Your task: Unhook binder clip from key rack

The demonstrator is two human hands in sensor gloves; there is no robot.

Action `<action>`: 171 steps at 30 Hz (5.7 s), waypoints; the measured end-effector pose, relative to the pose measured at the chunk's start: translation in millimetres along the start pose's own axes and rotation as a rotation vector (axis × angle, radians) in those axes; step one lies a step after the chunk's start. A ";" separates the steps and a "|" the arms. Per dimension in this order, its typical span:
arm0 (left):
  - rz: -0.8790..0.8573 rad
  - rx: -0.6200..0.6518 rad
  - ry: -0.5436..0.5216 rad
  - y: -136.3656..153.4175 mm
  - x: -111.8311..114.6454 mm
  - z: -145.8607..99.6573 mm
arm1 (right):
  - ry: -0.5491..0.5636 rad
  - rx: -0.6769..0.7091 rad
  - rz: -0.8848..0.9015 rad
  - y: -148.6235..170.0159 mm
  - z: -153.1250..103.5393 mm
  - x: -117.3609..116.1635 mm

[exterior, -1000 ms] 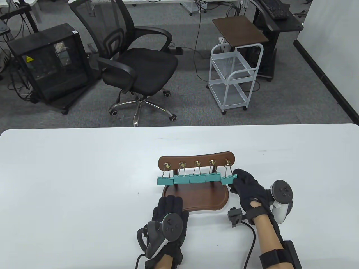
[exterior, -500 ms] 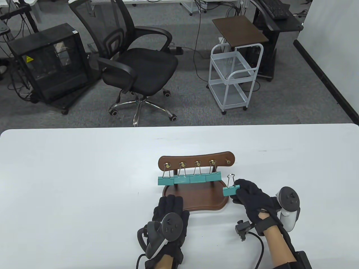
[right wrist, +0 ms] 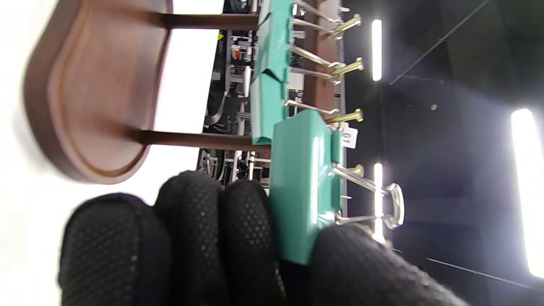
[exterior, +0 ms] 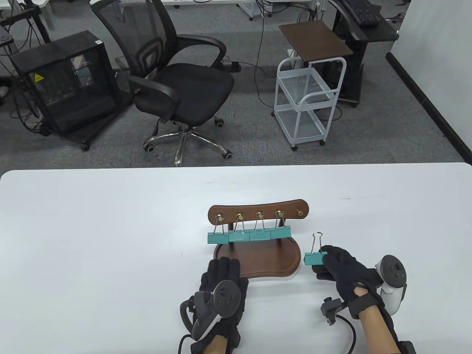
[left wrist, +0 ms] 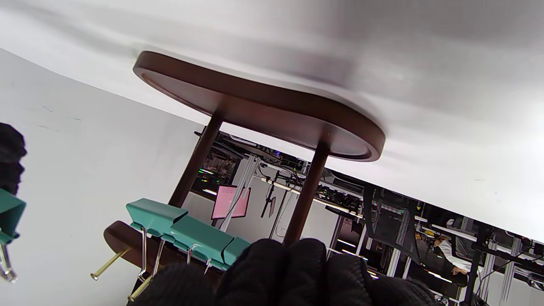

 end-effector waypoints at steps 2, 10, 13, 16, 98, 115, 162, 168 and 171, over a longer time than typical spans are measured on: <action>-0.003 -0.001 0.000 0.6 -0.2 -0.1 | 0.018 -0.044 -0.074 1.6 -0.5 4.7; -0.005 -0.002 0.001 0.8 -0.2 0.2 | 0.121 -0.190 -0.485 2.1 -2.3 15.1; -0.007 -0.004 0.005 1.3 -0.1 0.5 | 0.098 -0.269 -0.609 5.6 -1.5 12.9; -0.006 -0.007 0.008 1.8 -0.3 0.5 | 0.072 -0.317 -0.667 9.8 0.4 9.2; -0.026 -0.017 0.008 5.5 -1.1 2.3 | 0.288 0.132 -0.635 -50.8 8.1 -65.3; -0.035 -0.018 0.006 7.3 -0.7 2.9 | 0.224 0.032 -0.258 -28.4 42.0 -80.9; -0.036 -0.022 0.007 9.2 -0.6 2.3 | -0.033 -0.051 0.033 -15.2 58.1 -83.7; -0.040 -0.025 0.008 9.3 -0.6 2.3 | -0.043 -0.041 0.049 -15.9 57.8 -81.1; -0.037 -0.025 0.008 9.2 -0.6 2.2 | -0.049 -0.039 0.076 -16.3 57.6 -80.4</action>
Point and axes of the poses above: the tracker on the back of each hand, its own y axis roughly to the little-finger side, its own z axis roughly from the wrist to the fingertips, x = y × z, the point moved 2 cm from there along z, roughly from the wrist to the fingertips, and after that the axes turned 10 degrees about -x, right-handed, at the moved point
